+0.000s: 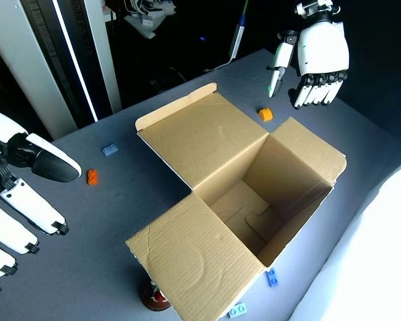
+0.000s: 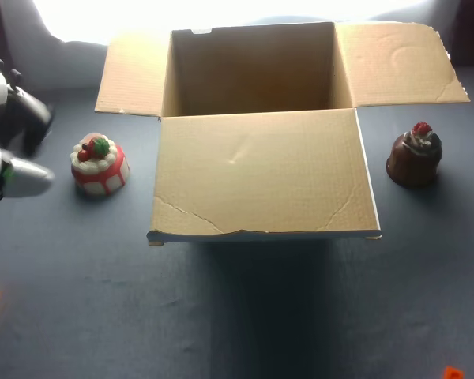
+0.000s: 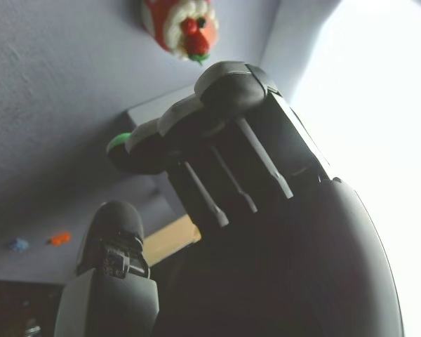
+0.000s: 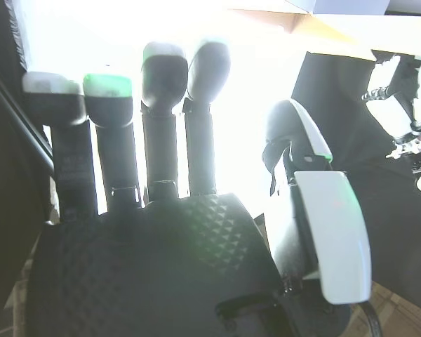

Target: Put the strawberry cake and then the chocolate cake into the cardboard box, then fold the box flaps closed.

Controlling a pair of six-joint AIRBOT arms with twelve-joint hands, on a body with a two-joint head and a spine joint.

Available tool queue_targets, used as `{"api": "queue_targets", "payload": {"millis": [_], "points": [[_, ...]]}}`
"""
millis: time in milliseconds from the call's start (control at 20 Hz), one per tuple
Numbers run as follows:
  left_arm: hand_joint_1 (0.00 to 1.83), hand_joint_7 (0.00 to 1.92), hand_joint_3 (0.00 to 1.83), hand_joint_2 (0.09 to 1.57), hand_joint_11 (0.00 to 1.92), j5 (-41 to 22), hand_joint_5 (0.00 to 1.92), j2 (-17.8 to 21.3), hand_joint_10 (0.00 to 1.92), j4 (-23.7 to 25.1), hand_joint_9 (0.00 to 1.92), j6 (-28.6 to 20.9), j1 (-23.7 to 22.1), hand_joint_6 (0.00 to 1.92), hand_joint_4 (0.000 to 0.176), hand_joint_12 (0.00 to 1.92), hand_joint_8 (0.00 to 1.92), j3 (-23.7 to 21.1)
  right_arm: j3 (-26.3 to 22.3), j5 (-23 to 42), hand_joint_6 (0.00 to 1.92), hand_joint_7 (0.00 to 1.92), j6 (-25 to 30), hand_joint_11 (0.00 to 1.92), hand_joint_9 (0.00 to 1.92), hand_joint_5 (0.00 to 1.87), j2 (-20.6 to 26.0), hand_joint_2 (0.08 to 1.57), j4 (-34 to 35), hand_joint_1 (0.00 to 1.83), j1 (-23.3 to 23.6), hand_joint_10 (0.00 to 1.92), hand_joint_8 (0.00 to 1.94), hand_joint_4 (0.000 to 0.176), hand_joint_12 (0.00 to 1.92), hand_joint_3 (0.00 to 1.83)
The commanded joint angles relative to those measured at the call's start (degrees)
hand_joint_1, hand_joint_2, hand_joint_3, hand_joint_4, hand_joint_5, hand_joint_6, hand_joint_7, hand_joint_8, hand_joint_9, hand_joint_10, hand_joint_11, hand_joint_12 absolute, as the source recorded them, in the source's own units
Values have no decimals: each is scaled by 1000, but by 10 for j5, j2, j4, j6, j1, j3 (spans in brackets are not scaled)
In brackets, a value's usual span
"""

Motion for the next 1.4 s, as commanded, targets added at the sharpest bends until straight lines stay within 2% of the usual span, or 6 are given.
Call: {"api": "queue_targets", "payload": {"millis": [0, 600, 850, 1000, 1100, 1350], "points": [[232, 179, 22, 1213, 0, 49, 204, 1, 6, -7, 198, 0, -4, 5, 10, 679, 6, 4, 2, 71, 75, 133, 1, 0, 60, 167, 8, 1193, -6, 101, 8, 79, 3, 0, 351, 25], [265, 206, 0, 1205, 0, 54, 209, -22, 8, -16, 227, 0, 20, 2, 4, 765, 3, 26, 2, 54, 12, 120, 13, 0, 45, 188, 8, 1214, -6, 148, 7, 9, 1, 0, 192, 0], [333, 225, 0, 1201, 0, 121, 258, -44, 8, -61, 241, 0, 46, 9, 4, 752, 3, 32, 4, 36, 7, 131, 15, 0, 46, 193, 9, 1210, 88, 110, 5, 6, 4, 0, 149, 0], [373, 234, 0, 1194, 0, 146, 261, -53, 3, -84, 252, 0, 69, 1, 9, 752, 0, 25, 4, 30, 2, 143, 45, 0, 67, 181, 9, 1209, 88, 112, 3, 9, 1, 0, 252, 1], [373, 232, 0, 1191, 0, 175, 260, -62, 4, -103, 256, 0, 89, 1, 13, 748, 0, 20, 8, 26, 7, 149, 83, 0, 42, 202, 9, 1219, 88, 157, -1, 4, 1, 0, 146, 3], [411, 213, 0, 1179, 0, 228, 251, -90, 1, -130, 239, 0, 120, 0, 10, 700, 2, 26, 18, 20, 5, 128, 129, 0, 52, 210, 9, 1232, 88, 104, -5, 6, 7, 0, 215, 3]]}}
